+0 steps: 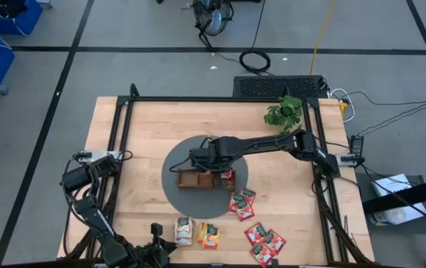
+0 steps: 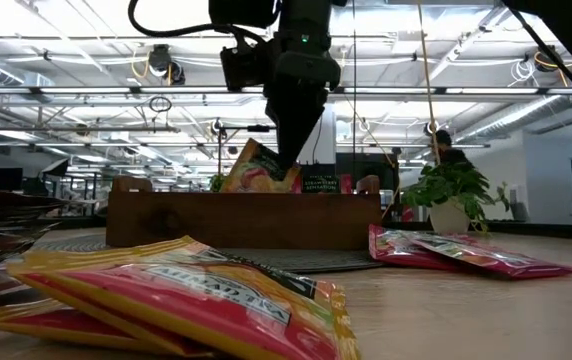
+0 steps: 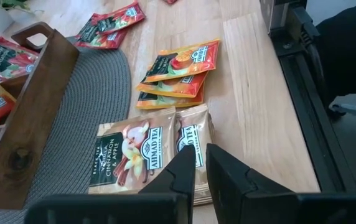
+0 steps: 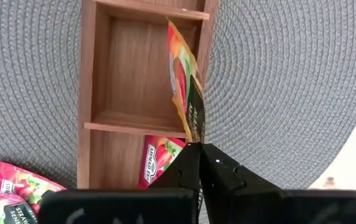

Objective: Pick & Place Tea
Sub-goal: Put the yellow tea sachet into the middle section of the wooden organizer

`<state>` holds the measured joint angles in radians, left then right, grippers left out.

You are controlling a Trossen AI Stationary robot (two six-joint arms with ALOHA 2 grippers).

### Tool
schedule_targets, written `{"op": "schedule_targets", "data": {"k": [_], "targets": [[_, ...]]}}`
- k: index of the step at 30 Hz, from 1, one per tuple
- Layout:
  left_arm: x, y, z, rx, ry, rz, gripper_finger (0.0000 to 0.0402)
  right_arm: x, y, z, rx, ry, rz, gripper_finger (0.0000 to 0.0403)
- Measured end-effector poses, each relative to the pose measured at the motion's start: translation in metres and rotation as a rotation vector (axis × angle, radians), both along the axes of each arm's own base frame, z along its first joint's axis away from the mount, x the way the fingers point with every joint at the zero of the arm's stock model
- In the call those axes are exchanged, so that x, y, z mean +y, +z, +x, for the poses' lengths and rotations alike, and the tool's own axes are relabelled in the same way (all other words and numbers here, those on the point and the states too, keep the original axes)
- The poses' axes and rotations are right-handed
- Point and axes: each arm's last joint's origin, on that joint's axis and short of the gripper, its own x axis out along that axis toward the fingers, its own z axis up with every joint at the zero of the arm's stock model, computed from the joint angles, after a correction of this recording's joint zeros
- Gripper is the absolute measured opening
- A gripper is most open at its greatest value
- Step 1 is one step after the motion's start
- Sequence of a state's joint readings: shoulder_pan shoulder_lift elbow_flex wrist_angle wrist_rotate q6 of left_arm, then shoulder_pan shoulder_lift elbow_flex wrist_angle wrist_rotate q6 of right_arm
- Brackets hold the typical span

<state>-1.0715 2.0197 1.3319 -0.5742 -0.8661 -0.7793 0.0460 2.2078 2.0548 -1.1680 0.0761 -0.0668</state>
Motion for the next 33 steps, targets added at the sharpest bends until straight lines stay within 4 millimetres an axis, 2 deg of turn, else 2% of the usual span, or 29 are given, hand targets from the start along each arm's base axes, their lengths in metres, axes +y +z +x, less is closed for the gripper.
{"op": "schedule_targets", "data": {"k": [10,13,19,24,33], "targets": [[0.001,0.0,0.001,0.002,-0.004,0.009,0.0047,0.006,0.001,0.01,-0.11,0.046,0.017,0.0],[0.001,0.0,0.001,0.002,-0.004,0.01,0.0047,0.007,0.0,0.007,-0.069,0.049,0.044,0.0],[0.001,0.0,0.002,0.005,-0.009,0.021,0.0047,0.004,0.005,-0.002,0.019,0.039,-0.057,0.0],[0.005,0.0,0.008,0.008,-0.001,0.032,0.0047,0.006,0.006,-0.007,0.071,0.084,-0.04,0.0],[0.007,0.0,0.011,0.014,-0.006,0.052,0.0047,0.005,0.006,-0.004,0.038,0.107,-0.044,0.0]]}}
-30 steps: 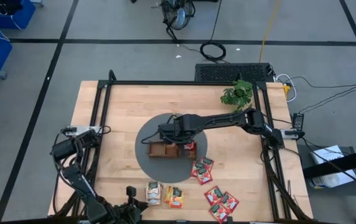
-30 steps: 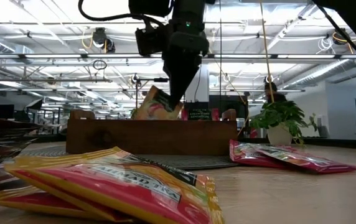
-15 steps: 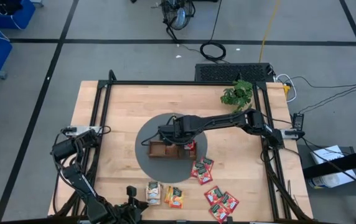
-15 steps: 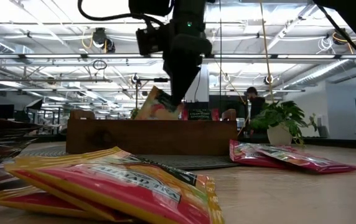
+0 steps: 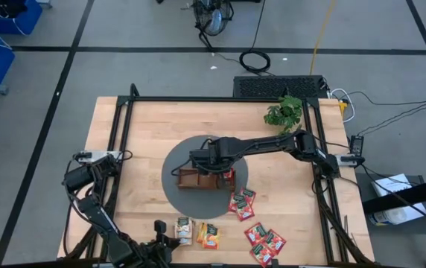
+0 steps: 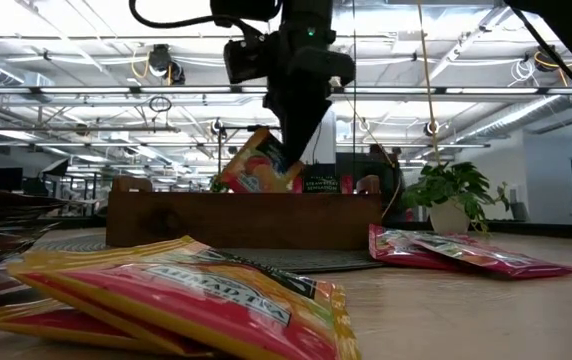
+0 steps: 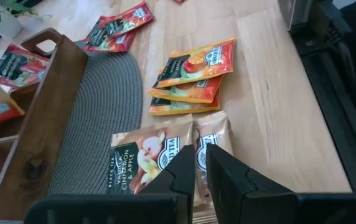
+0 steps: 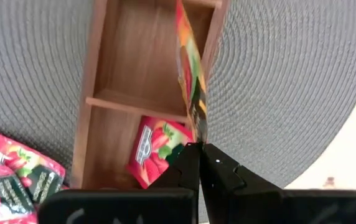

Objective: Pick & Place Tea
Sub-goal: Put the yellow tea sachet into the middle section of the wooden organizer

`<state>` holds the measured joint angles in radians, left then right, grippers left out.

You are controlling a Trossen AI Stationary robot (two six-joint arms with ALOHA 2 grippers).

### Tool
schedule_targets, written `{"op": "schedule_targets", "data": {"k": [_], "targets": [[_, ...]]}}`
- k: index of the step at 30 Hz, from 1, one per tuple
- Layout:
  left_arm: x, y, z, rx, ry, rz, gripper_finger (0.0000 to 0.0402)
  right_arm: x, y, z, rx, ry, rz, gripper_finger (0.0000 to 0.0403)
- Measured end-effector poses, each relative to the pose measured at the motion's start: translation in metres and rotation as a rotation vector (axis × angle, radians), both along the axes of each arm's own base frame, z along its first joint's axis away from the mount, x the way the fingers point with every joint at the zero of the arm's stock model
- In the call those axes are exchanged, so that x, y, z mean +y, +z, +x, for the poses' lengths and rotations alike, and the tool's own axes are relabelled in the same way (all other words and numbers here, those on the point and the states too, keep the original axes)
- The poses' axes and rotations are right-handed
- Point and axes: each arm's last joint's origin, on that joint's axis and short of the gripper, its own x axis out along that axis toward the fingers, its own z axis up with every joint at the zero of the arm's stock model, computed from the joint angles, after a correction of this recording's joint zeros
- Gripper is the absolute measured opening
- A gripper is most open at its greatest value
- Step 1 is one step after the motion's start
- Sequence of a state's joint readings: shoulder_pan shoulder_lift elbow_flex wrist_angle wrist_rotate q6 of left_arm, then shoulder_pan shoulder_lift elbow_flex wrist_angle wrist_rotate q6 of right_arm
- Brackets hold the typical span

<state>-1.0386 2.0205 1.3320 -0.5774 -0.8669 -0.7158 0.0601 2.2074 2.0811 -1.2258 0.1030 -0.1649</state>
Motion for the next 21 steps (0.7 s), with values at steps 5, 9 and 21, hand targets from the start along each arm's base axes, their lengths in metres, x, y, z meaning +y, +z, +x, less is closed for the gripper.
{"op": "schedule_targets", "data": {"k": [5,9,21], "targets": [[-0.0001,0.0,-0.0001,-0.001,0.003,-0.004,0.0047,0.0006,0.0006,0.0037,-0.037,0.018,0.009,0.0001],[-0.0003,0.0001,-0.0002,-0.005,0.012,-0.017,0.0047,0.0022,0.0007,0.0044,-0.044,0.01,0.058,0.002],[-0.0014,0.0,-0.0019,-0.01,0.022,-0.037,0.0047,0.002,0.0022,0.0111,-0.118,-0.037,0.068,0.0129]]}}
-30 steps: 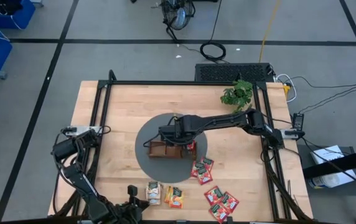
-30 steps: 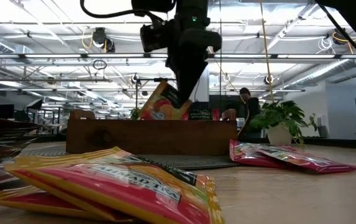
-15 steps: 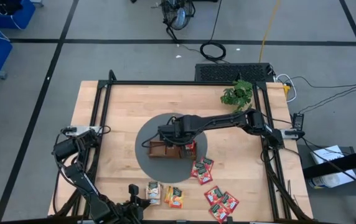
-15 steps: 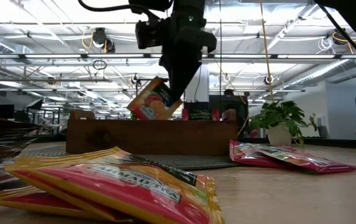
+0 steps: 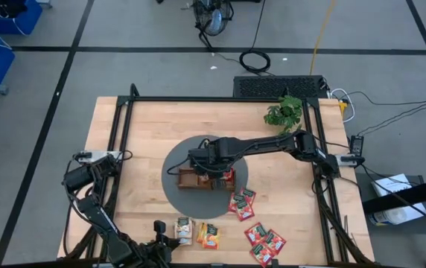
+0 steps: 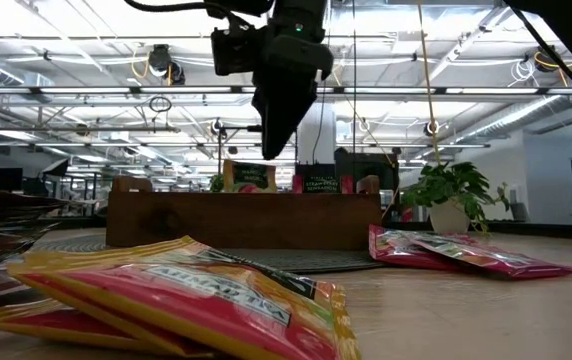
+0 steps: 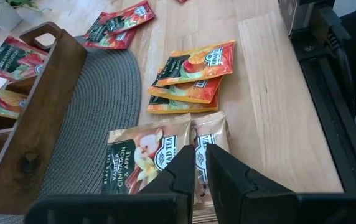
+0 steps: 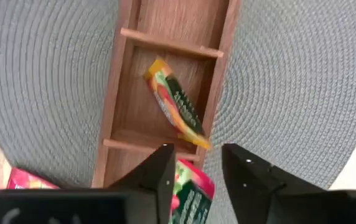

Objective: Pick & Place Tea
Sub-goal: Put the yellow tea sachet into the middle section of the wooden organizer

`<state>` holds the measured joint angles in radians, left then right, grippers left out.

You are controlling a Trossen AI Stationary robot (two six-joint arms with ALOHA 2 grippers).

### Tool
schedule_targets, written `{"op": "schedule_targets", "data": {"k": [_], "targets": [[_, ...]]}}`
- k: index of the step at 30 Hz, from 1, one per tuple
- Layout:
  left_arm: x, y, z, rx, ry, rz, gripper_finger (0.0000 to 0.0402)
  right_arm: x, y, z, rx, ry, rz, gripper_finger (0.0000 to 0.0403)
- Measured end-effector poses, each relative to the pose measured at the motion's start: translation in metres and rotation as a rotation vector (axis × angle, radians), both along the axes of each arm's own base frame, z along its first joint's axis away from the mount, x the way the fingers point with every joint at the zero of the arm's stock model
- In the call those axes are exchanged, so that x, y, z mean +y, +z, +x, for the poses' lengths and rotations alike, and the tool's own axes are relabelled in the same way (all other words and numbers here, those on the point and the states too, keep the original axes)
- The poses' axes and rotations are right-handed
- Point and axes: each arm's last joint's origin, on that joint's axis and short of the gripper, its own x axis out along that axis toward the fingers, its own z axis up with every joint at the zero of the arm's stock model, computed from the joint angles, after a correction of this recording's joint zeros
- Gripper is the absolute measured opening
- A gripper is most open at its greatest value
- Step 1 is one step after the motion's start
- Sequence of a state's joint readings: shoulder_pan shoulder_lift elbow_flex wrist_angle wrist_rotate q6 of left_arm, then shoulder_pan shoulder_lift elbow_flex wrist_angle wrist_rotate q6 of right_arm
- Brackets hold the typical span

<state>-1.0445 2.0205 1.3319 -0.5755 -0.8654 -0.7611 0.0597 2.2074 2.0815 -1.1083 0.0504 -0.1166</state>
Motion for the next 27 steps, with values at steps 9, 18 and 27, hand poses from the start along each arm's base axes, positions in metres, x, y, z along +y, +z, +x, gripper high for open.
{"op": "schedule_targets", "data": {"k": [9,18,27], "targets": [[-0.001,0.0,-0.002,-0.006,0.016,-0.027,0.0047,0.004,0.002,0.006,-0.059,0.097,-0.021,0.0157],[-0.004,0.0,-0.007,-0.01,0.019,-0.052,0.0047,0.007,-0.001,0.008,-0.093,0.245,0.068,0.0153],[-0.005,0.0,-0.008,-0.013,0.022,-0.06,0.0047,0.002,-0.027,0.007,-0.078,0.237,-0.038,0.0153]]}}
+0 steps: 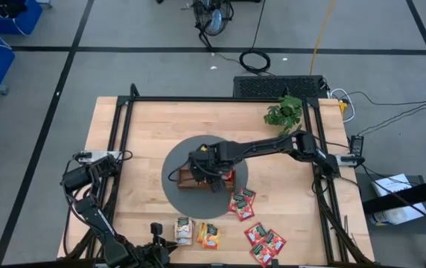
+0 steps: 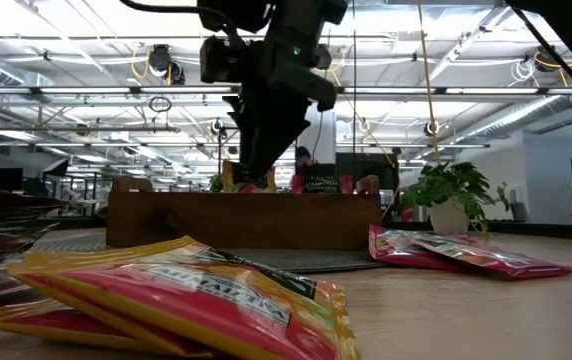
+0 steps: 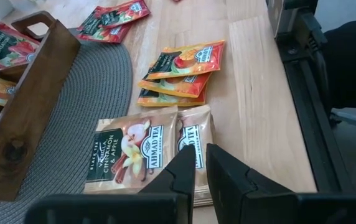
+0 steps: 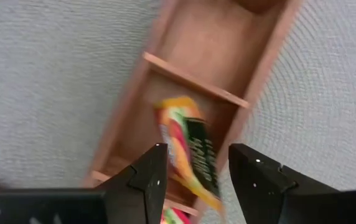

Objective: Pick & Place Tea
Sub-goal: Put the yellow tea sachet into the middle section of the wooden organizer

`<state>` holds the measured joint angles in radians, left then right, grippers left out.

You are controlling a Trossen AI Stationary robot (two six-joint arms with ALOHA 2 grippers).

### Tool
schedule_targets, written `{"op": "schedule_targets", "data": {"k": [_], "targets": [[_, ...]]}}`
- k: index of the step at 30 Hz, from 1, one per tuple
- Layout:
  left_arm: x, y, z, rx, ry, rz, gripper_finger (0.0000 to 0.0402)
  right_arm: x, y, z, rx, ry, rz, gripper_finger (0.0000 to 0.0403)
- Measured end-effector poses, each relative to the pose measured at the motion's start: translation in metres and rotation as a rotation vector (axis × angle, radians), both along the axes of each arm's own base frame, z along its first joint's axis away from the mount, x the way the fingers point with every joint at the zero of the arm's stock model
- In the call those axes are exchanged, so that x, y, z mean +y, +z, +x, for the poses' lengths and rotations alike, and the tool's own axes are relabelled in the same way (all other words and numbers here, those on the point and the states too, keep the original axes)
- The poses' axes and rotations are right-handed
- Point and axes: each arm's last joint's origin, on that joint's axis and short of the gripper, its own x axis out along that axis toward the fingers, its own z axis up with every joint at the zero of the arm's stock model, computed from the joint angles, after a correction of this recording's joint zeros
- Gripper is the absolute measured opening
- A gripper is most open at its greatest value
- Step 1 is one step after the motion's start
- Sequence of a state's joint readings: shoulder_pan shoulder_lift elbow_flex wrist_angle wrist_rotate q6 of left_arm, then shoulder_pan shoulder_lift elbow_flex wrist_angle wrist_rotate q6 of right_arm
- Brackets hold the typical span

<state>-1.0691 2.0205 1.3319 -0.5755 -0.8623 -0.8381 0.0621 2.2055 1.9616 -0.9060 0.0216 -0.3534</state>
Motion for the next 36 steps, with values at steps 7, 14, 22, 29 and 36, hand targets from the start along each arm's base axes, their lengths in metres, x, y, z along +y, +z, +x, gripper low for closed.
{"op": "schedule_targets", "data": {"k": [7,14,22,29,36], "targets": [[0.0,0.0,0.0,0.0,-0.002,0.006,0.0047,-0.001,-0.001,0.0,0.007,-0.026,0.008,0.0128],[0.0,0.0,0.0,-0.001,-0.001,0.007,0.0047,-0.009,-0.001,0.001,-0.009,-0.118,0.036,0.0013],[0.0,0.0,0.0,-0.001,-0.001,0.007,0.0047,-0.011,-0.001,0.001,-0.014,-0.257,0.05,0.0001],[0.0,0.0,0.0,-0.001,-0.001,0.006,0.0047,-0.013,-0.001,0.0,-0.014,-0.309,-0.016,0.0001],[0.0,0.0,0.0,-0.001,-0.001,0.006,0.0047,-0.014,-0.001,0.0,-0.019,-0.33,-0.03,0.0001]]}}
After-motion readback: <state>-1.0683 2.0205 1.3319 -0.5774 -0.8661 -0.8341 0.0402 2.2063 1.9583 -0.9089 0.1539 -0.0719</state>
